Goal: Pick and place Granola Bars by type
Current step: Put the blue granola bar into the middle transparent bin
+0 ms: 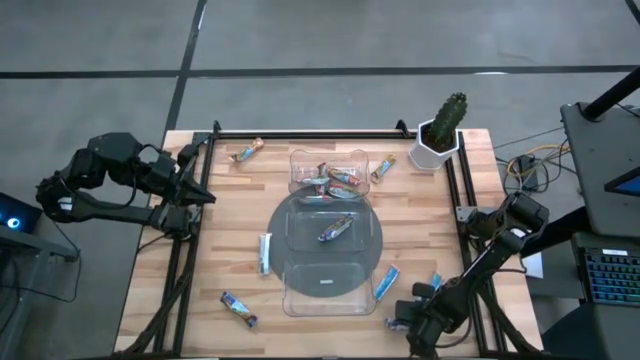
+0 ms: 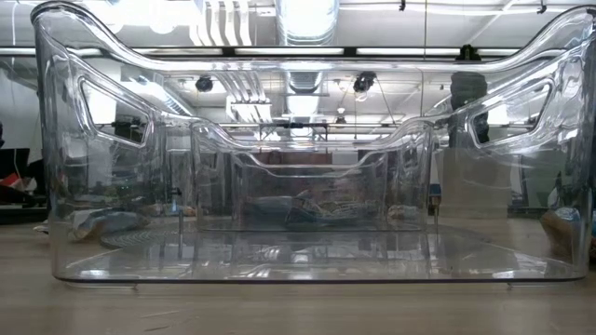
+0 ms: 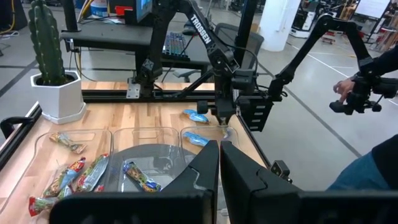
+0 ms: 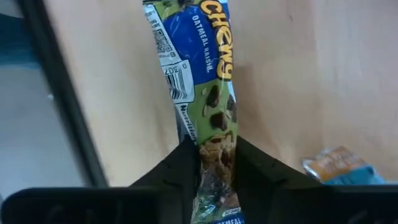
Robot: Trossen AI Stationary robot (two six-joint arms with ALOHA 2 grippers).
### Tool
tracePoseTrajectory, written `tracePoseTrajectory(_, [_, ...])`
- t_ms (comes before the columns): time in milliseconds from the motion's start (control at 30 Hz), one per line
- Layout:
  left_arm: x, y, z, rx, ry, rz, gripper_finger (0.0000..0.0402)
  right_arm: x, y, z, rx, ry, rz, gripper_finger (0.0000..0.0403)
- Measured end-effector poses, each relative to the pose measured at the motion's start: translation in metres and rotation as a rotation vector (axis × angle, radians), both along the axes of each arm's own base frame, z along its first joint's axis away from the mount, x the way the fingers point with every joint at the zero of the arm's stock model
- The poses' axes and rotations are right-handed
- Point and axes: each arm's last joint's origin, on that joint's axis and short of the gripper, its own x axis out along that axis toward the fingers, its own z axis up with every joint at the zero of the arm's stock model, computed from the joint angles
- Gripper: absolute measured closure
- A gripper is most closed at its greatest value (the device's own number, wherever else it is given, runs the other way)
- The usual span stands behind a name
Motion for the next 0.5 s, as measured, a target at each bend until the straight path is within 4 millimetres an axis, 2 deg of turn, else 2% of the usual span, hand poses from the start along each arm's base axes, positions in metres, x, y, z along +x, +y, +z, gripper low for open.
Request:
tracePoseTrajectory(233, [0.0, 0.0, 0.0, -0.001, 0.001, 0.001, 0.0402, 0.007, 0.007, 0.02, 0.044, -0.004, 0.034, 0.0345])
tracePoseTrajectory(500, [0.0, 0.0, 0.0, -0.005, 0.001, 0.002, 0.0402, 0.021, -0.005, 0.066, 0.052, -0.054, 0.015, 0.0346])
